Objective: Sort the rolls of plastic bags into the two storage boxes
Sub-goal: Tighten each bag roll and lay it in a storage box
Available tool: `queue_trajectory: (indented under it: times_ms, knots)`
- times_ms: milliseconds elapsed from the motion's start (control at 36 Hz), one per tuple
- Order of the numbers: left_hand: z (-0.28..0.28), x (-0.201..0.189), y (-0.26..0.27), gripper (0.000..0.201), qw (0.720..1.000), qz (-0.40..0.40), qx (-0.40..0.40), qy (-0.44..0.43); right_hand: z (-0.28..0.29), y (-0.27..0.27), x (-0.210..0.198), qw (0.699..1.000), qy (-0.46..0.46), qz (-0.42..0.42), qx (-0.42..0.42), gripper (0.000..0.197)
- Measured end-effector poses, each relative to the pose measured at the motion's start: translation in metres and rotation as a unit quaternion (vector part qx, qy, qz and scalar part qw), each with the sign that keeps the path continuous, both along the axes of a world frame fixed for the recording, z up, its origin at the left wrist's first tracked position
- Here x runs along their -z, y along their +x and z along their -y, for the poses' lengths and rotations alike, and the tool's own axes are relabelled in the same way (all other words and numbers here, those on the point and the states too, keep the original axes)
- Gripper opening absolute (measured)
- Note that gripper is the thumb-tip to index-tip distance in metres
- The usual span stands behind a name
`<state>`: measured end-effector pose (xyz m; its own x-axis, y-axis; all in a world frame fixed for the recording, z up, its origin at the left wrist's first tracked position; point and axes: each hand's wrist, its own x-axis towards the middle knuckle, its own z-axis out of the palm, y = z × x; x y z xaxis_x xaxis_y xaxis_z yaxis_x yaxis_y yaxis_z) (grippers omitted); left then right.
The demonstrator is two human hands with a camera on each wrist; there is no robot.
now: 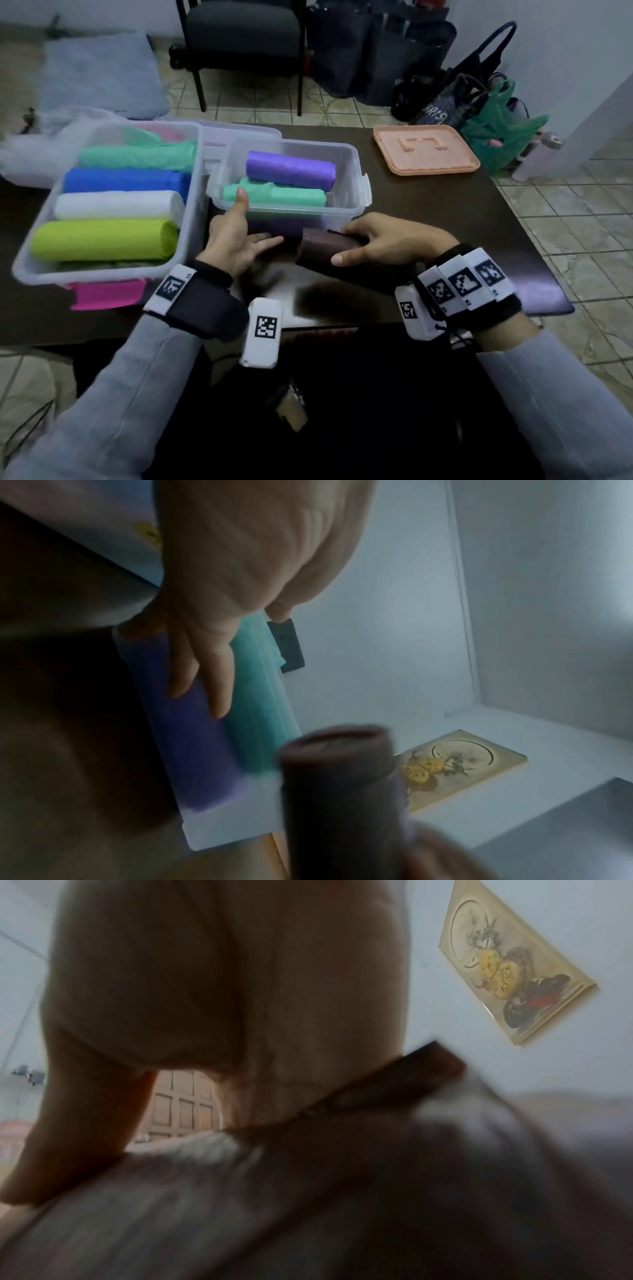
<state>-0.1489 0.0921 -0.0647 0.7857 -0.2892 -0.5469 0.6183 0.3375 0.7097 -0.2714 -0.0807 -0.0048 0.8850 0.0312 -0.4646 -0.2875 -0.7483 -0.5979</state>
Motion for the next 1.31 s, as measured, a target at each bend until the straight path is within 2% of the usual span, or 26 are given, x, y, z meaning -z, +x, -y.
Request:
queue_trajectory:
  times_ms: [83, 167, 250, 306, 556, 722, 778, 972, 1055, 1139, 1305]
  knots:
    - [0.002, 0.002, 0.003, 0.045, 1.0, 0.01, -0.02, -0.019, -0.002, 0.014, -0.029, 0.999, -0.006, 0.048, 0.006, 0.028]
    - [0.004, 0.005, 0.003, 0.044, 0.997, 0.04, -0.061, -0.031, -0.007, 0.033, -0.046, 0.988, -0.047, 0.147, 0.022, 0.039]
    - [0.004, 0.005, 0.001, 0.045, 0.992, 0.053, -0.087, -0.073, -0.015, 0.061, -0.047, 0.964, -0.126, 0.233, 0.023, 0.039]
    - [0.003, 0.005, -0.004, 0.045, 0.99, 0.064, -0.091, -0.092, -0.021, 0.081, -0.04, 0.952, -0.165, 0.255, 0.025, 0.041]
    - [-0.011, 0.024, -0.027, 0.046, 0.982, 0.102, -0.088, -0.128, -0.05, 0.132, -0.007, 0.95, -0.234, 0.209, -0.005, 0.046]
    - [-0.01, 0.023, -0.025, 0.045, 0.982, 0.1, -0.093, -0.129, -0.067, 0.135, 0.001, 0.928, -0.315, 0.198, -0.028, 0.057]
    - [-0.01, 0.024, -0.025, 0.046, 0.982, 0.097, -0.095, -0.129, -0.067, 0.138, 0.002, 0.934, -0.296, 0.199, -0.01, 0.056]
    - [-0.008, 0.024, -0.023, 0.046, 0.982, 0.094, -0.095, -0.136, -0.064, 0.14, -0.011, 0.953, -0.237, 0.188, -0.029, 0.048]
    - [-0.008, 0.023, -0.022, 0.044, 0.981, 0.093, -0.098, -0.136, -0.065, 0.142, -0.01, 0.949, -0.246, 0.196, -0.029, 0.036]
    - [-0.009, 0.023, -0.022, 0.045, 0.982, 0.092, -0.1, -0.128, -0.068, 0.144, -0.006, 0.947, -0.255, 0.195, -0.022, 0.034]
    - [-0.009, 0.025, -0.024, 0.043, 0.983, 0.103, -0.096, -0.121, -0.068, 0.138, -0.009, 0.952, -0.206, 0.224, -0.037, 0.027]
